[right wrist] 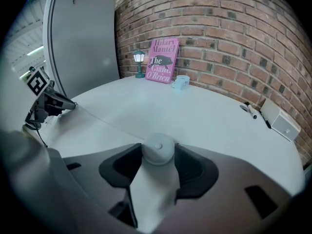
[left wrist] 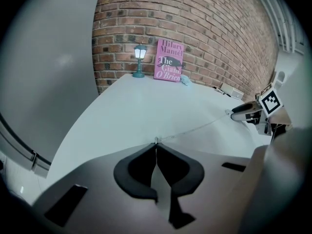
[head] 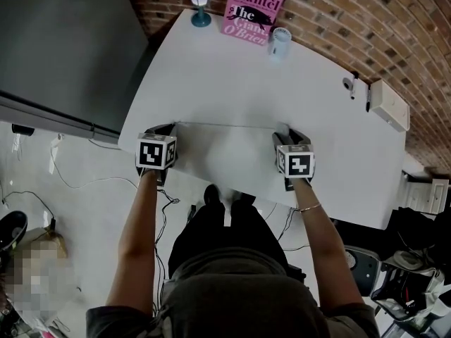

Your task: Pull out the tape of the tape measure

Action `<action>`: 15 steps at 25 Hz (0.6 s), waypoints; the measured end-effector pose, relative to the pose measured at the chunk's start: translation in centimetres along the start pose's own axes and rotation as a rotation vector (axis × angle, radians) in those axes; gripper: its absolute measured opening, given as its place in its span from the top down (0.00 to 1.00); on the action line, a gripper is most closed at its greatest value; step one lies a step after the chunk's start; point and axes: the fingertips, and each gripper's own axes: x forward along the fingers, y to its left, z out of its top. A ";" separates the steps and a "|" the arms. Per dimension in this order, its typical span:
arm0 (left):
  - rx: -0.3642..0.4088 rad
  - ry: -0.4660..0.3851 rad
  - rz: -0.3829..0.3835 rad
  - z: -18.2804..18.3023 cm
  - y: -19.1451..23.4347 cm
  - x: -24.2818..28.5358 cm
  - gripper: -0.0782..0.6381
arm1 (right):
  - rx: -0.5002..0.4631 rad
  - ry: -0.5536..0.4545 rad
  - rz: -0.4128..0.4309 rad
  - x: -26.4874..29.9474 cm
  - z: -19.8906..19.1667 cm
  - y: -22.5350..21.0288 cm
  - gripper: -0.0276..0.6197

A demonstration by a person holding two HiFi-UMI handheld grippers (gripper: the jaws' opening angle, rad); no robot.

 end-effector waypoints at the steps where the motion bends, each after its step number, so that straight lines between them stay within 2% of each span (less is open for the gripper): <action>1: -0.002 0.003 0.001 -0.1 0.0 0.1 0.86 | 0.001 0.001 0.001 0.0 0.0 0.0 0.62; 15: -0.015 0.002 -0.010 -0.1 -0.4 0.2 0.85 | 0.014 -0.003 0.013 0.1 -0.2 -0.5 0.58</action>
